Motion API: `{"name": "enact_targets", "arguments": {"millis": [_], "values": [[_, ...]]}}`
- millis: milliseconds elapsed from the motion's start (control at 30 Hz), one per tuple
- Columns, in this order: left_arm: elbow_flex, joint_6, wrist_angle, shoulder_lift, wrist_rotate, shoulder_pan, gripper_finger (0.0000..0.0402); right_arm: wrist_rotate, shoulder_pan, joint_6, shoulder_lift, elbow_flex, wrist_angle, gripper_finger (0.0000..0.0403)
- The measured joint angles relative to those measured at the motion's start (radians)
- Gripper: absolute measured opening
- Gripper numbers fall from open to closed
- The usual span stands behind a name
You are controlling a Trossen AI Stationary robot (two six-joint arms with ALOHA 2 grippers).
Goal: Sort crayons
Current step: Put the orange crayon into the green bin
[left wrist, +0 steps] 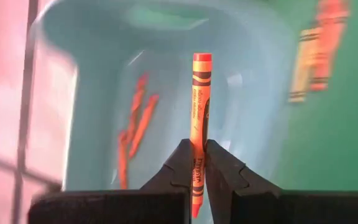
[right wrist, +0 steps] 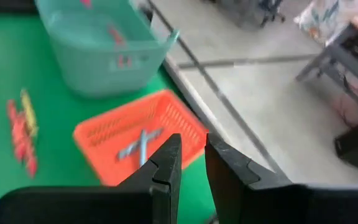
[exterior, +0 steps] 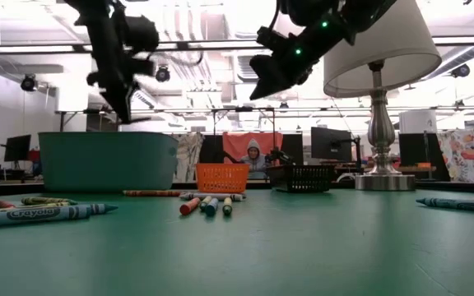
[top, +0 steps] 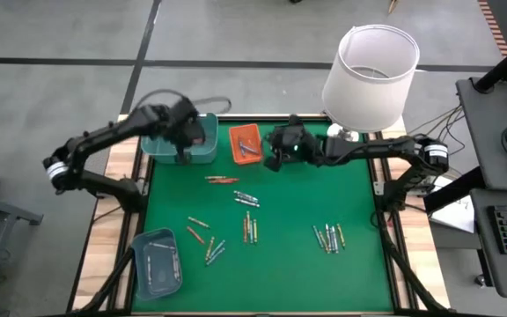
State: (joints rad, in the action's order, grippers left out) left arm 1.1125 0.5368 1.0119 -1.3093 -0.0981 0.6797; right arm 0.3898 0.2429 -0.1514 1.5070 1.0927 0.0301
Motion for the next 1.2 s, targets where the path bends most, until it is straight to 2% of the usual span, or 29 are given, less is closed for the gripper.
{"name": "enact_targets", "arguments": {"millis": [133, 267, 433, 800, 1200], "values": [[0.051, -0.091, 0.047, -0.077, 0.001, 0.141, 0.0000, -0.118, 0.062, -0.007, 0.000, 0.000, 0.109, 0.0061], [0.076, -0.139, 0.073, -0.181, 0.000, 0.201, 0.0000, -0.128, 0.087, -0.048, 0.000, 0.000, 0.116, 0.0061], [0.117, -0.126, 0.109, -0.309, -0.018, 0.211, 0.0000, -0.128, 0.090, -0.099, 0.000, 0.000, 0.086, 0.0061], [0.214, -0.134, 0.112, -0.483, -0.208, 0.213, 0.0011, -0.129, 0.089, -0.103, 0.000, 0.000, -0.003, 0.0061], [0.201, -0.166, 0.088, -0.509, -0.218, 0.214, 0.0013, -0.132, 0.089, -0.064, 0.000, -0.001, -0.050, 0.0061]]}}
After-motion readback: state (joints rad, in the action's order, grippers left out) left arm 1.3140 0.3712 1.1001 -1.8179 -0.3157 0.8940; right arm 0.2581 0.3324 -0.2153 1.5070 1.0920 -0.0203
